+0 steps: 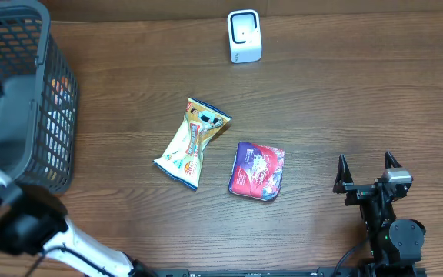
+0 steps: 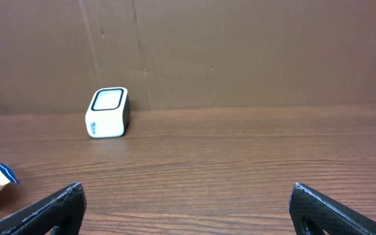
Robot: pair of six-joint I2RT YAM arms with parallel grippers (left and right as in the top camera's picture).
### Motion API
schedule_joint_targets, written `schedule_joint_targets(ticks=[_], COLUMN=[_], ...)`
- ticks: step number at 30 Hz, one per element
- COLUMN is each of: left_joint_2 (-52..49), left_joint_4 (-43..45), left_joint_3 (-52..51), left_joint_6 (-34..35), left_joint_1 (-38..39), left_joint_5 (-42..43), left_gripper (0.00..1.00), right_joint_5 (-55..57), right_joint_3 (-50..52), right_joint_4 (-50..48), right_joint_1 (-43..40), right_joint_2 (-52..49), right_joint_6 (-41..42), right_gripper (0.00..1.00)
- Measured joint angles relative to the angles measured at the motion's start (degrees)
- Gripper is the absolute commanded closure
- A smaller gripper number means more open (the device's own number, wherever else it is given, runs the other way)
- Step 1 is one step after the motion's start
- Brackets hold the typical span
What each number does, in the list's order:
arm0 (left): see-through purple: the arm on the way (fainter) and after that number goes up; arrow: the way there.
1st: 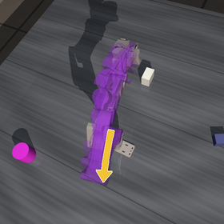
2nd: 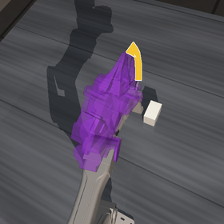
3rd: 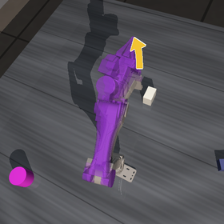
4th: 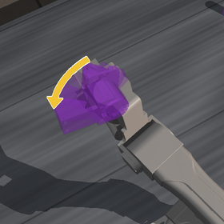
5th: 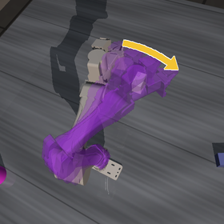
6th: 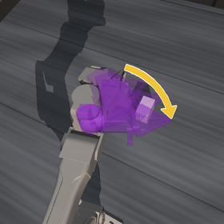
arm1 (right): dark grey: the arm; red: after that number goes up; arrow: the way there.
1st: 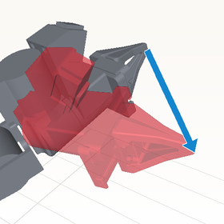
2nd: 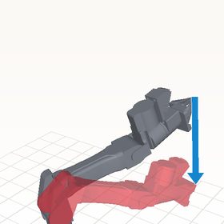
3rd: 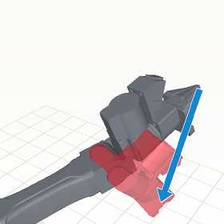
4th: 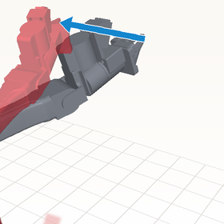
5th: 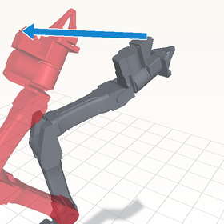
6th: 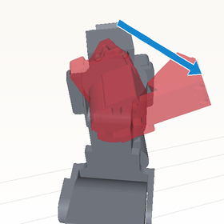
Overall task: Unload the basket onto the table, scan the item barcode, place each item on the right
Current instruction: 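Release the yellow bag and move the left gripper back to basket, then grasp the white Pantene tube in the basket with the left gripper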
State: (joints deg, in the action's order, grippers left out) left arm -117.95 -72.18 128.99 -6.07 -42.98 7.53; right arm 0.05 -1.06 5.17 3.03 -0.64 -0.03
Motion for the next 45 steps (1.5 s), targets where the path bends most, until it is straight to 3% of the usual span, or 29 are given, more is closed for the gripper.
schedule_joint_targets(ticks=[7,21,28,30,35,39,45], left_joint_2=[-8.09,-8.11,-8.11,-8.11,-8.11,-8.11,-8.11], left_joint_4=[-0.28,8.11,10.58,11.04,11.45,11.61,12.20], left_joint_3=[-2.84,-20.35,-24.50,-24.52,-24.52,-24.61,-25.94], left_joint_6=[-8.94,-17.40,-18.47,-18.62,-18.62,-19.34,-19.39], left_joint_1=[1.11,4.63,4.66,4.76,4.87,4.87,4.87], left_joint_5=[1.05,-0.90,-2.03,-2.19,-2.23,-2.34,-2.67], left_gripper=[0.00,0.07,0.29,0.26,0.44,0.31,0.30], right_joint_5=[-0.02,0.00,-0.02,0.00,0.00,0.00,0.00], right_joint_3=[0.00,0.00,0.00,0.00,0.00,0.00,0.00], right_joint_4=[0.00,-0.02,-0.02,0.00,-0.02,0.00,-0.02], right_joint_1=[0.02,0.00,0.00,0.00,0.00,0.00,0.02], right_joint_2=[0.00,0.00,0.00,0.00,0.00,0.02,0.00], right_joint_6=[0.00,0.02,0.00,0.02,0.02,0.02,0.02], right_gripper=[0.00,0.00,0.00,0.00,0.00,0.00,0.00])
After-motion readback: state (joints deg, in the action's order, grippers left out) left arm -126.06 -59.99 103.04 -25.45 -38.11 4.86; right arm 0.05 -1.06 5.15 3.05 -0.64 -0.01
